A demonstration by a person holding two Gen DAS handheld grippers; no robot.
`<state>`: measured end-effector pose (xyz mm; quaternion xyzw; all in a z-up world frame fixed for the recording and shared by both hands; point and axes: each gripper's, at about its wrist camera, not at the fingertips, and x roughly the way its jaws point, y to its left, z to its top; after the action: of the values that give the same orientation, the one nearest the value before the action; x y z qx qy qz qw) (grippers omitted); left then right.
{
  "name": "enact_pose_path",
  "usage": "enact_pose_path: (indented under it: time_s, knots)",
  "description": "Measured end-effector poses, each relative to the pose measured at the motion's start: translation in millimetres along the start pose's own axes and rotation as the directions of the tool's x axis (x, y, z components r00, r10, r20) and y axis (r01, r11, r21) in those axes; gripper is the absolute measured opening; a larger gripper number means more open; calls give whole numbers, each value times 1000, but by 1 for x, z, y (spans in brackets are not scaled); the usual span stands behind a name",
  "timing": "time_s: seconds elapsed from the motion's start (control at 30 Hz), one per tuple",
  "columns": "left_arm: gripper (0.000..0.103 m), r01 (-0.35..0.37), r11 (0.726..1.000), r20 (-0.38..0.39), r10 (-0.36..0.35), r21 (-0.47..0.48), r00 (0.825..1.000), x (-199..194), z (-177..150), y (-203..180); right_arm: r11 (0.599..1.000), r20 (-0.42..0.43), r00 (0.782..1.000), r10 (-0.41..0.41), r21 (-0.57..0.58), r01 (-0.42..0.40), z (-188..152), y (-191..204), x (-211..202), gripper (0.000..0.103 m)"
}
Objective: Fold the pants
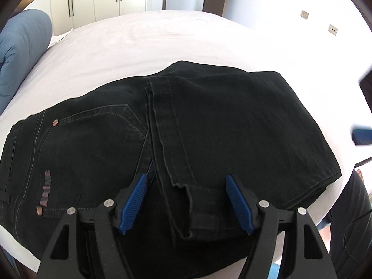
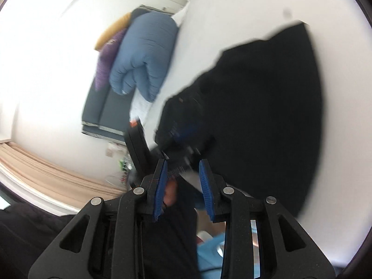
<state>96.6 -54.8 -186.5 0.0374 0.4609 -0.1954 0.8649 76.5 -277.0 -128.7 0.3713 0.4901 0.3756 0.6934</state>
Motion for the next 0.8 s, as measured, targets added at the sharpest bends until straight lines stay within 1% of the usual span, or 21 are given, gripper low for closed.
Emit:
enact_pose_path:
  time_s: [0.07, 0.1, 0.13, 0.17, 0.2, 0.23, 0.27, 0.3, 0.33, 0.37, 0.4, 0.43, 0.47, 0.53, 0.57, 0.63, 0.67, 0.7, 0.73, 0.77, 0.8]
  knots:
    - [72, -3, 1000, 8, 3, -16, 1000, -3, -4, 3, 1000, -25, 999, 20, 7, -20, 29, -2, 33, 29]
    - [72, -1, 1000, 12, 1, -25, 1000, -4, -7, 5, 998, -51, 998, 48, 44, -46, 40, -10, 51, 29]
    - [73, 1, 999, 20, 0, -33, 1000, -5, -10, 7, 992, -86, 993, 77, 104, -68, 50, -25, 73, 29]
    - [73, -1, 999, 26, 2, -33, 1000, -10, -11, 5, 988, -113, 992, 50, 149, -33, 55, -42, 88, 32]
    - [73, -4, 1000, 29, 5, -27, 1000, -11, -15, 4, 983, -140, 989, -52, 167, 75, 62, -56, 100, 26]
    - [73, -16, 1000, 28, 17, -16, 999, -11, -18, 3, 968, -172, 975, -144, 180, 175, 66, -67, 109, 16]
    - [74, -21, 1000, 34, 21, -14, 999, -14, -18, 1, 963, -167, 974, -154, 197, 186, 71, -70, 110, 13]
    - [74, -18, 1000, 38, 18, -26, 999, -16, -18, 2, 962, -131, 978, -164, 198, 188, 79, -64, 107, 18]
    - [74, -10, 999, 45, 12, -44, 999, -17, -20, 4, 963, -100, 977, -189, 174, 204, 86, -53, 104, 20]
    - [74, -5, 998, 53, 8, -56, 999, -18, -22, 5, 970, -81, 980, -180, 151, 190, 92, -41, 104, 20]
    - [74, -7, 998, 62, 11, -58, 998, -19, -23, 4, 979, -86, 987, -138, 142, 150, 100, -30, 106, 20]
    - [75, -13, 999, 68, 16, -51, 998, -19, -24, 4, 985, -106, 989, -106, 126, 119, 107, -18, 117, 20]
    - [75, -18, 999, 71, 21, -43, 997, -20, -26, 3, 990, -134, 986, -98, 92, 110, 113, -5, 131, 20]
    - [75, -13, 999, 75, 16, -48, 997, -22, -28, 4, 993, -227, 967, -113, 13, 120, 123, 14, 169, 20]
    - [75, -8, 999, 76, 12, -53, 997, -23, -29, 6, 990, -279, 951, -135, -14, 137, 125, 18, 189, 20]
    - [75, -4, 999, 76, 9, -53, 997, -23, -30, 6, 981, -390, 901, -191, -35, 193, 125, 11, 231, 20]
    - [75, -3, 998, 71, 7, -58, 997, -23, -31, 7, 970, -441, 867, -232, -37, 241, 124, 1, 248, 16]
    - [75, 1, 998, 69, 3, -65, 998, -24, -32, 9, 966, -465, 851, -243, -33, 258, 126, -8, 258, 13]
    - [75, 5, 998, 77, 0, -67, 997, -25, -34, 10, 972, -461, 860, -218, -20, 235, 131, -11, 261, 12]
    - [75, 6, 998, 78, -1, -67, 997, -25, -35, 10, 973, -449, 868, -213, -14, 231, 137, -15, 255, 12]
    - [75, 4, 998, 78, 2, -66, 997, -25, -36, 10, 970, -422, 878, -227, -15, 244, 148, -15, 258, 12]
